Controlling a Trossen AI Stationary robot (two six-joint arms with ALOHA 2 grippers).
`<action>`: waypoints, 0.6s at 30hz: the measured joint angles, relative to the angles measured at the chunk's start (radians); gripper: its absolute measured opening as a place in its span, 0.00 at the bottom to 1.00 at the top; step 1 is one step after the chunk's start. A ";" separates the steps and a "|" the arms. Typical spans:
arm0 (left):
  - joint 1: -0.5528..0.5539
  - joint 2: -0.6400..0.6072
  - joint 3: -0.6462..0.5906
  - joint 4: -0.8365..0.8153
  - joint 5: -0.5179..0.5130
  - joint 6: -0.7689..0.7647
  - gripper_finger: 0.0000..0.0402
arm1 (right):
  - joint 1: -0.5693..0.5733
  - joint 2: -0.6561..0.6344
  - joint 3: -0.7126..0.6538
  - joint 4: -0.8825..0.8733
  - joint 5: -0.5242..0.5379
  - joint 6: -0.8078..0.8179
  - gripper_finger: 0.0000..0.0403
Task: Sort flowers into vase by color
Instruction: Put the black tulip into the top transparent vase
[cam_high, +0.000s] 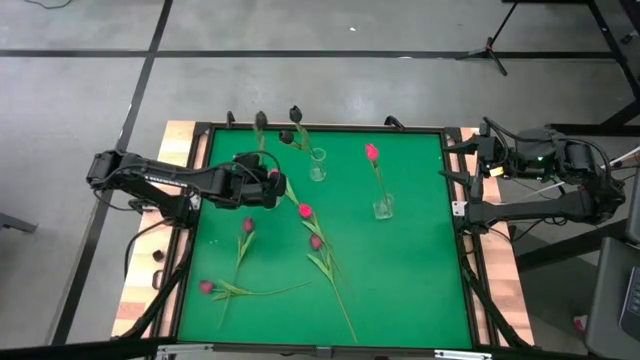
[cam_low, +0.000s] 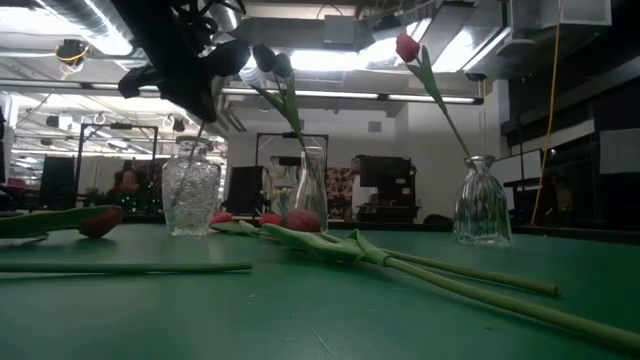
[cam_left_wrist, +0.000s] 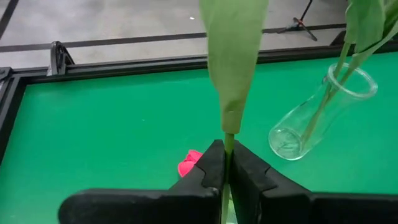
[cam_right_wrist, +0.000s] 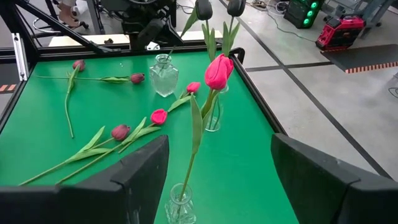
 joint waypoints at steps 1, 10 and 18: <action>-0.003 -0.001 0.000 0.006 -0.001 0.001 0.03 | 0.000 0.000 0.000 0.000 0.000 0.000 0.70; -0.015 -0.006 0.047 0.013 -0.011 0.034 0.03 | 0.000 0.000 0.000 -0.003 0.000 0.019 0.70; -0.017 -0.006 0.107 0.012 -0.012 0.108 0.03 | 0.000 0.000 0.000 -0.029 0.000 0.019 0.70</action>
